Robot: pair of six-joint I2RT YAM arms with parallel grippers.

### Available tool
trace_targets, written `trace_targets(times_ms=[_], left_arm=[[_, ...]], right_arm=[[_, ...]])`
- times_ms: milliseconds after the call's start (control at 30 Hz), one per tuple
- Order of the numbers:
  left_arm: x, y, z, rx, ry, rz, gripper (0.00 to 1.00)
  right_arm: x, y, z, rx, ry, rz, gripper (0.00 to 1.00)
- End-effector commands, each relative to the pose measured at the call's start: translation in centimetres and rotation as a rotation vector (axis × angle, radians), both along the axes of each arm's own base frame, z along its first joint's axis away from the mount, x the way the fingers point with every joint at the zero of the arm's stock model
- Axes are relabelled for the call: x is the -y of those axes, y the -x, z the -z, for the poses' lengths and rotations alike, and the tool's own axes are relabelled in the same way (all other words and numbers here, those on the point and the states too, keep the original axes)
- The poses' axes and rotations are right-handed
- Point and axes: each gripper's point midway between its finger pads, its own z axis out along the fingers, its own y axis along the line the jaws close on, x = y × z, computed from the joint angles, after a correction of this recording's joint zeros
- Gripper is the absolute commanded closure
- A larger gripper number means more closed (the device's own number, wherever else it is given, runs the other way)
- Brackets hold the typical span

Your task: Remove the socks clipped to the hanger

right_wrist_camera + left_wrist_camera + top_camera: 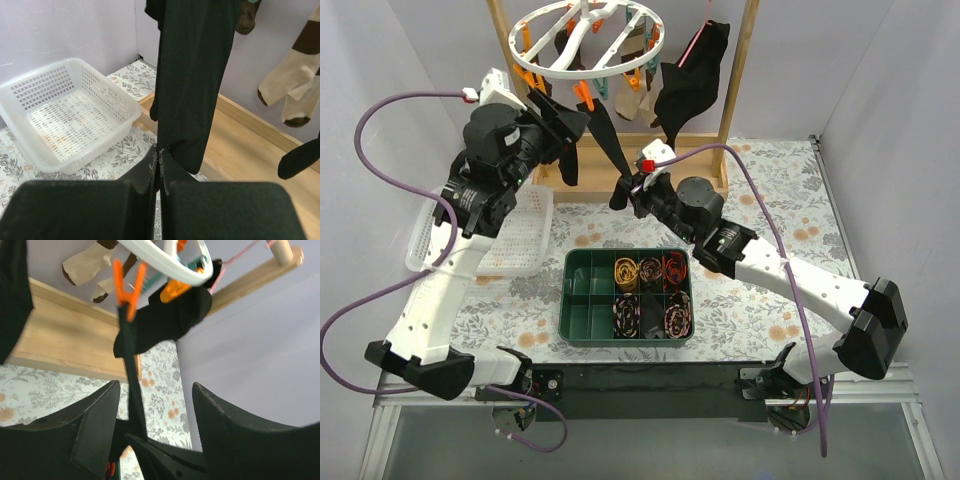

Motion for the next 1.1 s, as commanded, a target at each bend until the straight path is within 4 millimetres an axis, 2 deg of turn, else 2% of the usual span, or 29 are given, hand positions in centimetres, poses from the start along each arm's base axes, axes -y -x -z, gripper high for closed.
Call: trace_targets(times_ms=[0,33,100,200,233,300,367,600,633,800,1067], left_arm=[[-1.5,-2.7,0.8,-0.033,0.073,0.014,0.45],[-2.7,-3.6,1.3,-0.039,0.076,-0.013,0.46],[-2.1,-3.8,0.1,0.027,0.087,0.062,0.48],[-2.2,-4.8,0.1,0.053,0.103,0.102,0.48],[-2.5,-5.2,0.2,0.049,0.109,0.114,0.48],[-1.8,-5.8,0.5,0.041,0.112,0.164,0.45],[-1.7,-6.2,0.7,0.058,0.111,0.185,0.38],[-0.9,-7.2,0.2,0.118,0.090,0.228,0.34],[-0.9,-7.8,0.7,0.109,0.085,0.223,0.34],[-0.8,-8.9,0.6,0.136,0.061,0.222,0.37],[-1.2,-10.3,-0.7,0.182,0.030,0.185,0.41]], right_arm=[[0.9,0.2,-0.6,0.002,-0.018,-0.024,0.99],[1.0,0.1,-0.6,0.000,-0.018,-0.025,0.99],[1.0,0.0,-0.6,0.002,-0.017,-0.034,0.99],[1.2,-0.1,-0.7,0.004,-0.017,-0.041,0.99],[1.3,-0.2,-0.6,0.003,-0.016,-0.040,0.99],[1.3,-0.1,-0.8,0.007,-0.019,-0.049,0.99],[1.5,-0.1,-1.0,0.008,-0.022,-0.051,0.99],[1.4,-0.1,-1.3,0.005,-0.032,-0.057,0.99],[1.4,0.0,-1.3,0.003,-0.034,-0.059,0.99],[1.2,0.1,-1.4,-0.002,-0.041,-0.067,0.99],[1.2,0.1,-1.3,-0.003,-0.040,-0.070,0.99]])
